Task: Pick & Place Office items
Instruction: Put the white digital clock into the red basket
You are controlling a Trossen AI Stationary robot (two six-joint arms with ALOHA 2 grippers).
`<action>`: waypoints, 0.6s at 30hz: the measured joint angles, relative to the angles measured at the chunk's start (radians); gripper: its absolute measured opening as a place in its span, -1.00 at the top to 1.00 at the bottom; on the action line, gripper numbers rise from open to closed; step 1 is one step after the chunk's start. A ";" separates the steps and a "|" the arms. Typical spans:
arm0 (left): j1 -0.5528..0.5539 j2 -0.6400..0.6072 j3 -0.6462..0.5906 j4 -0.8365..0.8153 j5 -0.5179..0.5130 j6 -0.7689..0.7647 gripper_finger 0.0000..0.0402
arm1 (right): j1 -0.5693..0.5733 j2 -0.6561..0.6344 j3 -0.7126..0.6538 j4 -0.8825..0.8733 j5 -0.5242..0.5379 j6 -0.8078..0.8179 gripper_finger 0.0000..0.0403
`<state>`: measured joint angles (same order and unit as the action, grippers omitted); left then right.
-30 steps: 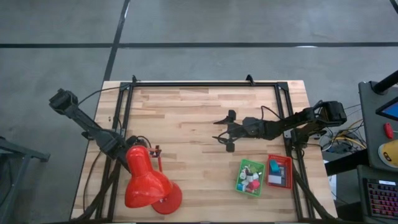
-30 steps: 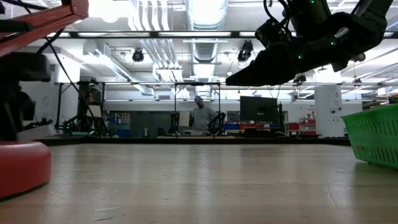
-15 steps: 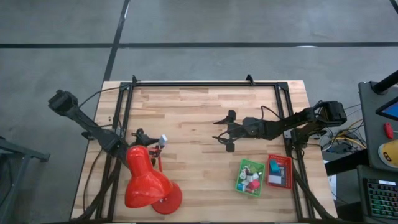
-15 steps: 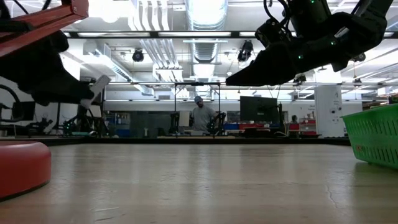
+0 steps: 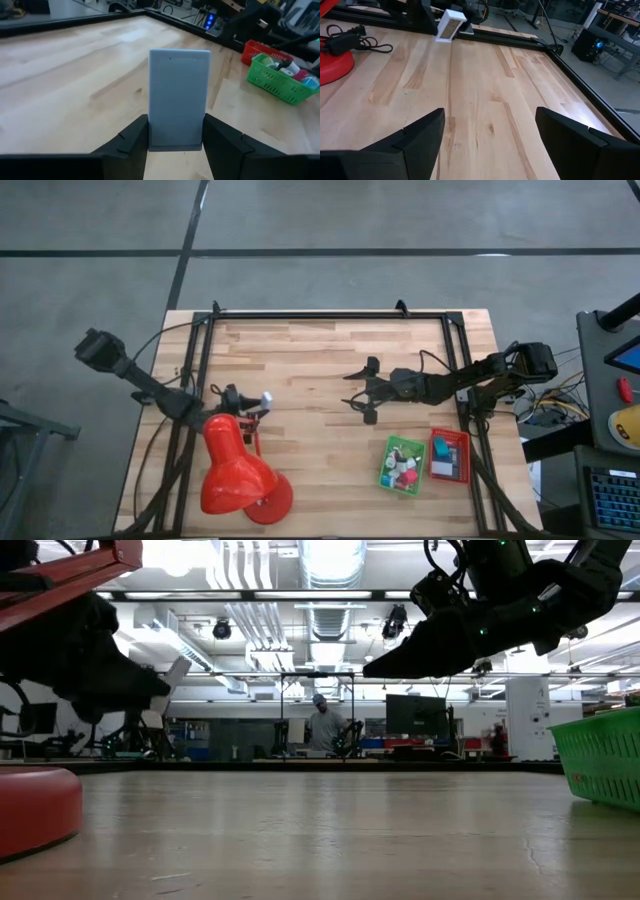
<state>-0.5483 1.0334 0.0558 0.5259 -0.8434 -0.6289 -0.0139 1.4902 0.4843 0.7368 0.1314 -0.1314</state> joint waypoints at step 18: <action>0.329 0.300 0.114 0.255 0.510 0.332 0.20 | 0.000 0.000 0.000 0.000 0.000 0.000 -0.48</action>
<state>-0.2191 1.3333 0.1699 0.7807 -0.3331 -0.2967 -0.0136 1.4902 0.4843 0.7368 0.1314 -0.1314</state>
